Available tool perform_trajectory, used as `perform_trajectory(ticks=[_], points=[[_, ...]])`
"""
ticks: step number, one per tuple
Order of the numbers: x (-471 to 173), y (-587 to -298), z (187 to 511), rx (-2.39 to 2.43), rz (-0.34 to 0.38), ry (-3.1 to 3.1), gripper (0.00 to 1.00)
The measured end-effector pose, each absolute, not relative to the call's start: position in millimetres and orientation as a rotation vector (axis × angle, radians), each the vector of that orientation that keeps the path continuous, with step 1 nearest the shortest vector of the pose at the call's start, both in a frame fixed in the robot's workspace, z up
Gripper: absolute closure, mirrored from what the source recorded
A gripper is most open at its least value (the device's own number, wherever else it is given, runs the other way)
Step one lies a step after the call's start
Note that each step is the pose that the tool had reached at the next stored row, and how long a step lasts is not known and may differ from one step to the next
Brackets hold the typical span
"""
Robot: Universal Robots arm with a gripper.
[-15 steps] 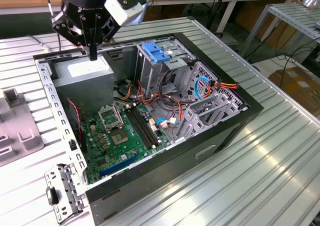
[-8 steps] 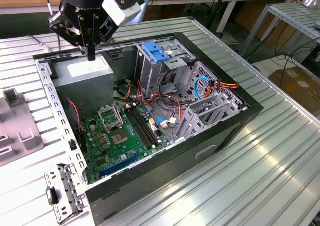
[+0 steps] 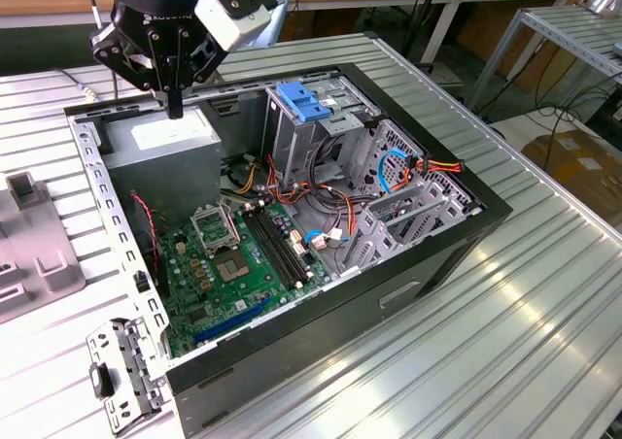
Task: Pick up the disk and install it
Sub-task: 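Reach for the disk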
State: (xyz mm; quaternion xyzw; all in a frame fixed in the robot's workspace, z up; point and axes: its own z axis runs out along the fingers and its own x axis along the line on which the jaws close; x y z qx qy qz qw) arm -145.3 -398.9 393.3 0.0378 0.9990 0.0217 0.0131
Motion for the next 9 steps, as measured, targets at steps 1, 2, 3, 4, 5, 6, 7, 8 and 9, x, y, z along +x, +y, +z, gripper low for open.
perform_trajectory(ticks=[1,2,3,4,5,6,7,8,9], points=[[-145.7,-398.9,393.3,0.118,0.068,3.113,0.89],[-146.1,-398.9,393.3,0.118,0.068,3.112,0.89],[-146.3,-398.9,393.3,0.118,0.068,3.112,0.89],[-146.7,-398.9,393.3,0.118,0.068,3.113,0.89],[-147.1,-398.9,393.3,0.118,0.068,3.112,0.89],[-147.5,-398.9,393.3,0.118,0.068,3.113,0.89],[-148.2,-398.9,393.3,0.118,0.068,3.112,0.89],[-148.5,-398.9,393.3,0.118,0.068,3.112,0.89],[-149.0,-398.9,393.3,0.118,0.068,3.112,0.89]])
